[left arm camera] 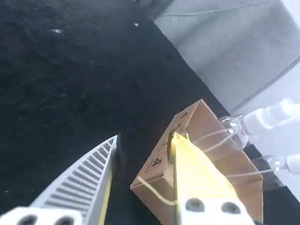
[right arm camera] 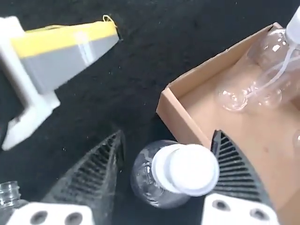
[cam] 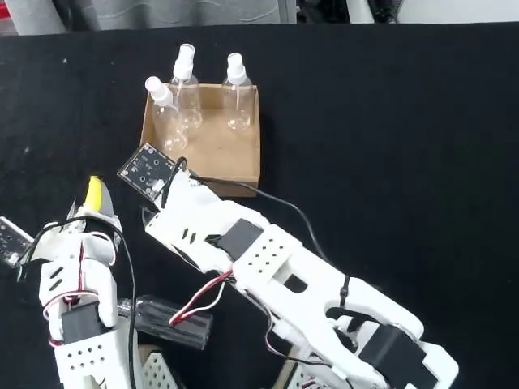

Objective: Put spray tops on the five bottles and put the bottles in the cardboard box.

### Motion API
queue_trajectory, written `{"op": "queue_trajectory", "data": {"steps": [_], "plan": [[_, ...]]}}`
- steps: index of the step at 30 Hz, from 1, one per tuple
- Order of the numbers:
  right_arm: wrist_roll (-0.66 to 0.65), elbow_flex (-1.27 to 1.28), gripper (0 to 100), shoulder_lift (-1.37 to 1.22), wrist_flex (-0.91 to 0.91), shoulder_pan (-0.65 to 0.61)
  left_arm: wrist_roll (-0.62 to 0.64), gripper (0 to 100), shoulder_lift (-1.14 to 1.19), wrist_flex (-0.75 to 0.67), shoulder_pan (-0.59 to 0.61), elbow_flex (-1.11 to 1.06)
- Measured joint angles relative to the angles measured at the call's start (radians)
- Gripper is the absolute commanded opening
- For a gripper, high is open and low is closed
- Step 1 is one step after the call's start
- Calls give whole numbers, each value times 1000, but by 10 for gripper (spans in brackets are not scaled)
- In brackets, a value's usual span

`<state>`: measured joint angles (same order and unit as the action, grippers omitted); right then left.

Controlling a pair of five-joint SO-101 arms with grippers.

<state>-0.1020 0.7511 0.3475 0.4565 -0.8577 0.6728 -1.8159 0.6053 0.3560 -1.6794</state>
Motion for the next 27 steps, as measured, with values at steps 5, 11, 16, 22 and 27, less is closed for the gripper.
{"op": "queue_trajectory", "data": {"steps": [5, 11, 16, 22, 27], "plan": [[0, 0, 258, 0, 18, 0, 9, 162, 0, -3, 6, 0], [0, 2, 258, 0, 80, 0, 9, 162, 0, -3, 6, 0], [0, 21, 258, 0, 92, 0, 9, 162, 0, -3, 6, 0], [0, 35, 258, 0, 92, 0, 9, 162, 0, -3, 6, 0], [0, 35, 240, 0, 92, 0, 9, 162, 0, -3, 6, 0]]}}
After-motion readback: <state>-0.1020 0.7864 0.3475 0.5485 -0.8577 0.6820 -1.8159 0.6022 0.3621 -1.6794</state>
